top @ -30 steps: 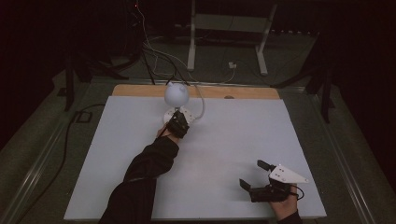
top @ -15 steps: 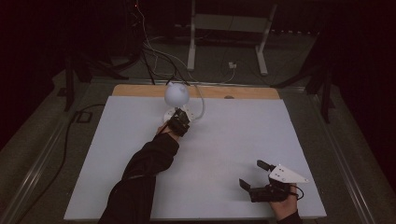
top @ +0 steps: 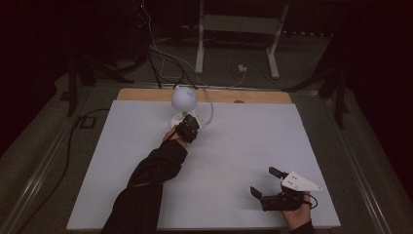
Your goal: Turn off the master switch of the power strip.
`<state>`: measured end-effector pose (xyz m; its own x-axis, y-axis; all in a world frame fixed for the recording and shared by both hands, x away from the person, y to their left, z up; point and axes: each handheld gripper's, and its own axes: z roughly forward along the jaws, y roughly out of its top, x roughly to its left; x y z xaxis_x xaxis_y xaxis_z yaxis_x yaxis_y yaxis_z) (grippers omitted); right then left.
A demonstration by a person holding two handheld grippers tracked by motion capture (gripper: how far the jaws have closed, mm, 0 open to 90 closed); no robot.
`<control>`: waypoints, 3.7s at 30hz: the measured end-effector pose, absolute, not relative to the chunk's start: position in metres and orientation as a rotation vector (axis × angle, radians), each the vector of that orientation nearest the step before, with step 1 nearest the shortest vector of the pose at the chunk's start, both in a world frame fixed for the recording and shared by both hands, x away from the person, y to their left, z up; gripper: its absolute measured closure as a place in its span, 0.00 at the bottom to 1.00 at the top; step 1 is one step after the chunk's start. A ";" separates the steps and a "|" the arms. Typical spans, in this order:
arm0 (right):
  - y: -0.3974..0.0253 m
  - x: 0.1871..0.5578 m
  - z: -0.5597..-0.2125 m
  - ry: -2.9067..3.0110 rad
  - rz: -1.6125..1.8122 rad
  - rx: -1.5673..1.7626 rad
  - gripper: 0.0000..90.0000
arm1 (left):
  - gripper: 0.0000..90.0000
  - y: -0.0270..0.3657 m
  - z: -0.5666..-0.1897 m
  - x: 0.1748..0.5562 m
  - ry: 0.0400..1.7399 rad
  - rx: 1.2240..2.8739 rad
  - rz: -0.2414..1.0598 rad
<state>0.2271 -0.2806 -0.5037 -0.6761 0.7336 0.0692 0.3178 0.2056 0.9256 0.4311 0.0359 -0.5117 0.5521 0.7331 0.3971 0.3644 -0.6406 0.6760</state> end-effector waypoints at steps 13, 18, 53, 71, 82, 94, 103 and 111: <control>-0.281 0.228 -0.505 2.107 1.462 0.986 0.00 | 1.00 0.039 -0.515 0.428 0.862 2.220 0.906; -0.282 0.228 -0.505 2.106 1.462 0.987 0.00 | 1.00 0.039 -0.515 0.428 0.861 2.219 0.900; -0.282 0.229 -0.505 2.107 1.459 0.989 0.00 | 0.47 0.040 -0.454 0.404 0.862 2.132 0.660; -0.280 0.229 -0.505 2.116 1.445 0.991 0.00 | 0.00 0.071 -0.431 0.369 0.798 2.154 0.440; -0.278 0.229 -0.506 2.121 1.440 0.994 0.00 | 0.00 0.106 -0.432 0.345 0.812 2.145 0.443; -0.276 0.229 -0.507 2.130 1.432 0.990 0.00 | 0.00 0.140 -0.447 0.318 0.832 2.128 0.411; -0.276 0.228 -0.506 2.128 1.431 0.988 0.00 | 0.00 0.163 -0.465 0.296 0.867 2.129 0.385; -0.276 0.228 -0.506 2.125 1.430 0.990 0.00 | 0.01 0.175 -0.487 0.274 0.866 2.153 0.405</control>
<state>0.2284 -0.2762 -0.5061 -0.6730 0.7370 0.0631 0.3359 0.2285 0.9137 0.2739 0.1753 -0.4873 0.7190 0.6950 0.0083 0.4515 -0.4761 0.7546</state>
